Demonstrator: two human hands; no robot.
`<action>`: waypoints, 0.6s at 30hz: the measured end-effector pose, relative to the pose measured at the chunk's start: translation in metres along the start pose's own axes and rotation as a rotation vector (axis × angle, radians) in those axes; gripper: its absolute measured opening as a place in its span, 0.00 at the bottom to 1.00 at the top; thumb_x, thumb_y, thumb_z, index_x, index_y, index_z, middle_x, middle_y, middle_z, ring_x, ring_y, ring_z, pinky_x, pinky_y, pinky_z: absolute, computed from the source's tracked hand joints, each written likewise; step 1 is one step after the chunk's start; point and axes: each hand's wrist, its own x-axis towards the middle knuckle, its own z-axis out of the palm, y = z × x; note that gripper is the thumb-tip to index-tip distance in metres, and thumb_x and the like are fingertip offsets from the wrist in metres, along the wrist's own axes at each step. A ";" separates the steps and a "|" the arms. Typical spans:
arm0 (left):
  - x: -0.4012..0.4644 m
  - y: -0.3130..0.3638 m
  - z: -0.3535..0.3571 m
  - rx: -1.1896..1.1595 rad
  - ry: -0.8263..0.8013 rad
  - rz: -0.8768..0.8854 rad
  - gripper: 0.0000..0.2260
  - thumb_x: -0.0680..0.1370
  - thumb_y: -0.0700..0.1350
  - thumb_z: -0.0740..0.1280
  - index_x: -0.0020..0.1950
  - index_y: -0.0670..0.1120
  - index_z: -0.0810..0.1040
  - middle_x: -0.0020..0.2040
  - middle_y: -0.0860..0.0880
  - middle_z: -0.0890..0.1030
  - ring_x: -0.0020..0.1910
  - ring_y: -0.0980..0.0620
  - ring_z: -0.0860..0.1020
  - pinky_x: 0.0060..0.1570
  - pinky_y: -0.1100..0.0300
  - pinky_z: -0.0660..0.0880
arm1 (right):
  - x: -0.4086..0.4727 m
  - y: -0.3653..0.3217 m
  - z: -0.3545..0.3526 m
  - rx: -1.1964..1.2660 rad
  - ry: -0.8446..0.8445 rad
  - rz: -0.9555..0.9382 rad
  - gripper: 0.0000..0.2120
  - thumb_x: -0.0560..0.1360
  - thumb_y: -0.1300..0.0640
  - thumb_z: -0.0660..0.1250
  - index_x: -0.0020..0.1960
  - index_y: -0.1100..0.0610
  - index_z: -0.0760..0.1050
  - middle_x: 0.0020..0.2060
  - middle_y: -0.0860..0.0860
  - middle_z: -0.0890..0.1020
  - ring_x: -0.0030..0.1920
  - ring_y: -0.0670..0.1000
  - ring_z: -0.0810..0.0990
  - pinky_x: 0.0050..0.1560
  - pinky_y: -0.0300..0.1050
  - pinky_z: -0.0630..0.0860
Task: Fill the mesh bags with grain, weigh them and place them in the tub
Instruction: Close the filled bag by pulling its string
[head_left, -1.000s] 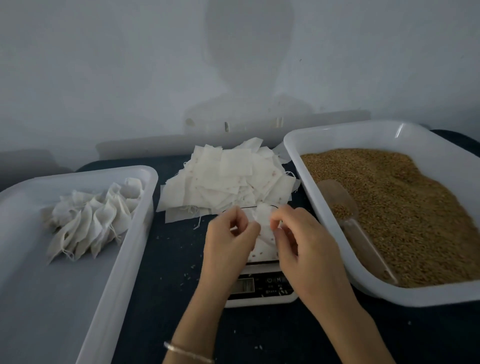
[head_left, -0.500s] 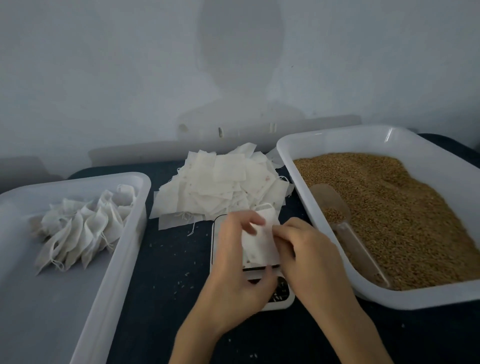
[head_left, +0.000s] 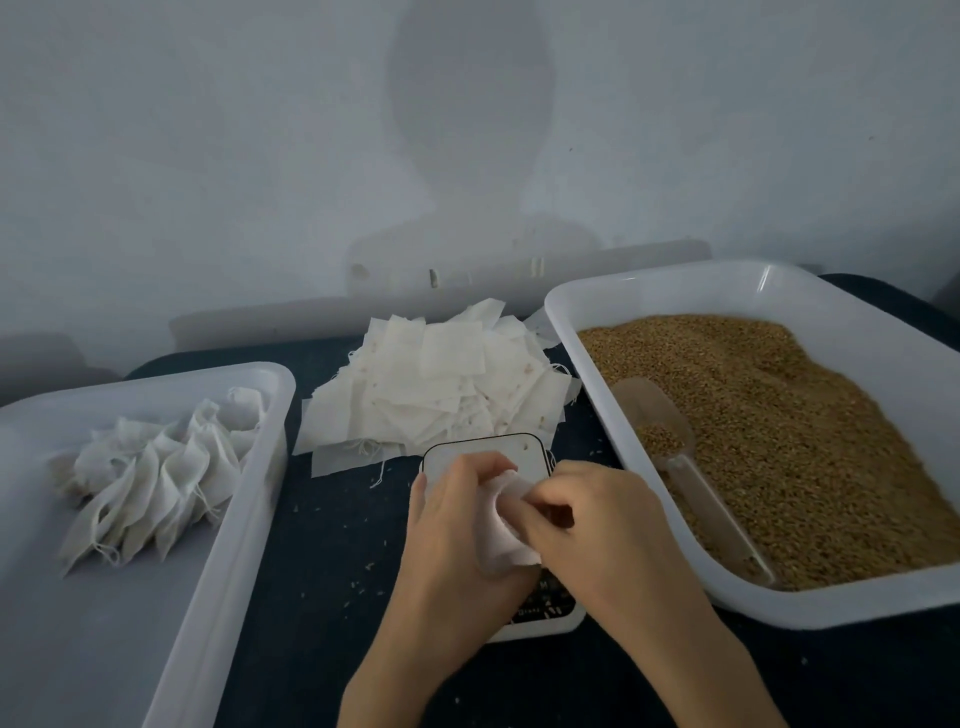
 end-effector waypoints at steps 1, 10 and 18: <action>0.000 0.001 0.002 -0.006 0.013 -0.009 0.24 0.63 0.51 0.71 0.55 0.61 0.65 0.54 0.78 0.64 0.59 0.72 0.66 0.68 0.41 0.65 | 0.001 0.000 0.001 -0.001 0.009 0.008 0.20 0.72 0.43 0.65 0.31 0.56 0.79 0.27 0.50 0.74 0.29 0.49 0.73 0.30 0.42 0.68; 0.000 -0.010 0.017 -0.146 0.230 -0.166 0.21 0.70 0.37 0.70 0.48 0.63 0.68 0.44 0.59 0.77 0.47 0.57 0.78 0.39 0.52 0.79 | 0.001 0.001 -0.028 0.158 0.074 0.000 0.09 0.74 0.47 0.66 0.47 0.50 0.83 0.35 0.40 0.80 0.37 0.39 0.79 0.35 0.28 0.73; 0.003 -0.016 0.007 -0.233 0.340 -0.142 0.20 0.69 0.31 0.69 0.48 0.55 0.71 0.43 0.60 0.76 0.39 0.60 0.76 0.30 0.70 0.72 | 0.038 0.087 -0.090 -0.671 -0.554 0.528 0.21 0.73 0.33 0.62 0.42 0.52 0.75 0.33 0.45 0.77 0.31 0.45 0.76 0.34 0.39 0.75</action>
